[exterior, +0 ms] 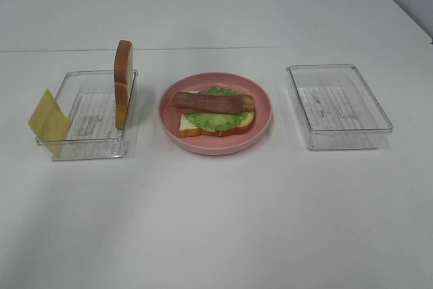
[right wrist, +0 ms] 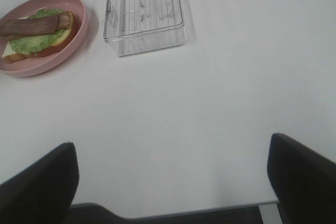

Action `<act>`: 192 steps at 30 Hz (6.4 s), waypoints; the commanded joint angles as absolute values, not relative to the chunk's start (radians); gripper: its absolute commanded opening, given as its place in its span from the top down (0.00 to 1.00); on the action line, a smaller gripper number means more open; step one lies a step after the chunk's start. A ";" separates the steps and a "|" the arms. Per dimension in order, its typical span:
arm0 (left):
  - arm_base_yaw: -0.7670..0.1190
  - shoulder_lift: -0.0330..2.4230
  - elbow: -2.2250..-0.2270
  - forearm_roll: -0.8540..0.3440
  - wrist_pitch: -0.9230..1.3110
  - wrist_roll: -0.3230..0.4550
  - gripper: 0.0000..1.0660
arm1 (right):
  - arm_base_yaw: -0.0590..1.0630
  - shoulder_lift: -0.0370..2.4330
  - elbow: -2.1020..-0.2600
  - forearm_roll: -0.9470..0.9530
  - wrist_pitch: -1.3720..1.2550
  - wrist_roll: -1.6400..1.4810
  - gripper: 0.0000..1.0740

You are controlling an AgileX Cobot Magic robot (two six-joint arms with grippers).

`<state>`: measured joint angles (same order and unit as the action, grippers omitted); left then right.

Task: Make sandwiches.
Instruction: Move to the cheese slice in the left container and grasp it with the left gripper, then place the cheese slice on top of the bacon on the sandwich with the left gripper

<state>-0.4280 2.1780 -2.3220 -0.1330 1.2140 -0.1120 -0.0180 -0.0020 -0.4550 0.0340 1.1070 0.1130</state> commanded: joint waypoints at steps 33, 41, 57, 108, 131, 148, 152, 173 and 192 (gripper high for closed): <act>-0.150 2.072 -1.714 -0.049 1.318 -0.138 0.05 | -0.023 -0.035 -0.452 0.037 1.096 0.105 0.14; -0.126 2.100 -1.637 -0.030 1.249 -0.137 0.06 | -0.023 -0.035 -0.452 0.037 1.096 0.105 0.14; -0.114 2.166 -1.632 -0.060 1.118 -0.137 0.16 | -0.023 -0.035 -0.452 0.037 1.096 0.105 0.14; -0.117 1.743 -1.635 -0.134 1.173 -0.124 1.00 | -0.023 -0.035 -0.452 0.037 1.096 0.105 0.14; -0.396 2.150 -2.173 -0.454 1.279 0.047 1.00 | -0.023 -0.035 -0.452 0.037 1.096 0.105 0.14; -0.436 2.471 -2.381 -0.593 1.308 0.074 1.00 | -0.023 -0.035 -0.452 0.037 1.096 0.105 0.14; -0.441 2.492 -2.381 -0.602 1.318 0.071 1.00 | -0.023 -0.035 -0.452 0.037 1.096 0.105 0.14; -0.446 2.568 -2.378 -0.558 1.299 0.064 1.00 | -0.023 -0.035 -0.452 0.037 1.096 0.105 0.14; -0.446 2.568 -2.378 -0.404 1.268 0.017 1.00 | -0.023 -0.035 -0.452 0.037 1.096 0.105 0.14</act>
<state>-0.4410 2.5680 -2.3750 -0.4000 1.2200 0.0230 -0.0180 -0.0020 -0.4550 0.0370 1.1070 0.1130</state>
